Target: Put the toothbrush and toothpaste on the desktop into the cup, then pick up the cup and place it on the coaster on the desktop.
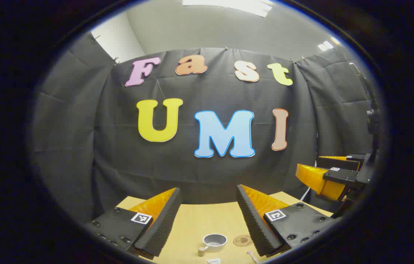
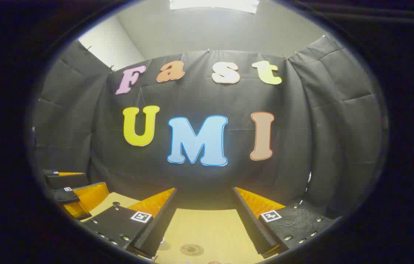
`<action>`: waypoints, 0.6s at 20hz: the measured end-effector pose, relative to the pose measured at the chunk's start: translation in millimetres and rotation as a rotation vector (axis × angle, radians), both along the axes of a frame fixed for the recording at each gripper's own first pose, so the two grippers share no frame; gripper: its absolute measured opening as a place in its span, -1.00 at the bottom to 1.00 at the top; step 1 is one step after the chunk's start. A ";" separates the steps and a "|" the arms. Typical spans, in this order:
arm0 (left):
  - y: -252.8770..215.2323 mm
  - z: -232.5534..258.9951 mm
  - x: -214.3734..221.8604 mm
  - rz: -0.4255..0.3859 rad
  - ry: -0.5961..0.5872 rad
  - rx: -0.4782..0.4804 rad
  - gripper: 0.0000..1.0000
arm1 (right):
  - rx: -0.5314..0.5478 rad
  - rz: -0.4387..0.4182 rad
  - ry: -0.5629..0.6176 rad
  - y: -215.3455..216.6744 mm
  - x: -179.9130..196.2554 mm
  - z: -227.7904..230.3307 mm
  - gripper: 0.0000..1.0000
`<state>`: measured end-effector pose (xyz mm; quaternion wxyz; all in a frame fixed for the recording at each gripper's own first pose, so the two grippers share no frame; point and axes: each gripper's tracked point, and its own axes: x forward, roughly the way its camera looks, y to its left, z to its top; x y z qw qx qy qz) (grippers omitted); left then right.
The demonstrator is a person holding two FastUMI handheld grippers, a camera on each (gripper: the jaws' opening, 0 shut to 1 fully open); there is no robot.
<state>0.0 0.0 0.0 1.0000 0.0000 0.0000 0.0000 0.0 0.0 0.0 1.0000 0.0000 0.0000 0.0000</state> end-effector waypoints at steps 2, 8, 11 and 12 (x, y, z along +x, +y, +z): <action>-4.1 3.3 3.3 0.001 -0.005 0.002 0.99 | -0.008 0.032 0.020 12.3 4.9 -5.9 0.84; -7.7 4.1 -0.7 0.005 -0.002 0.003 0.99 | -0.049 0.085 0.039 33.9 5.5 -11.3 0.84; -8.3 6.5 -2.7 0.015 -0.012 -0.007 0.99 | -0.035 0.087 0.047 37.6 5.8 -12.7 0.84; -7.1 7.6 -3.4 0.019 -0.015 -0.006 0.99 | -0.032 0.087 0.046 38.1 6.4 -11.4 0.84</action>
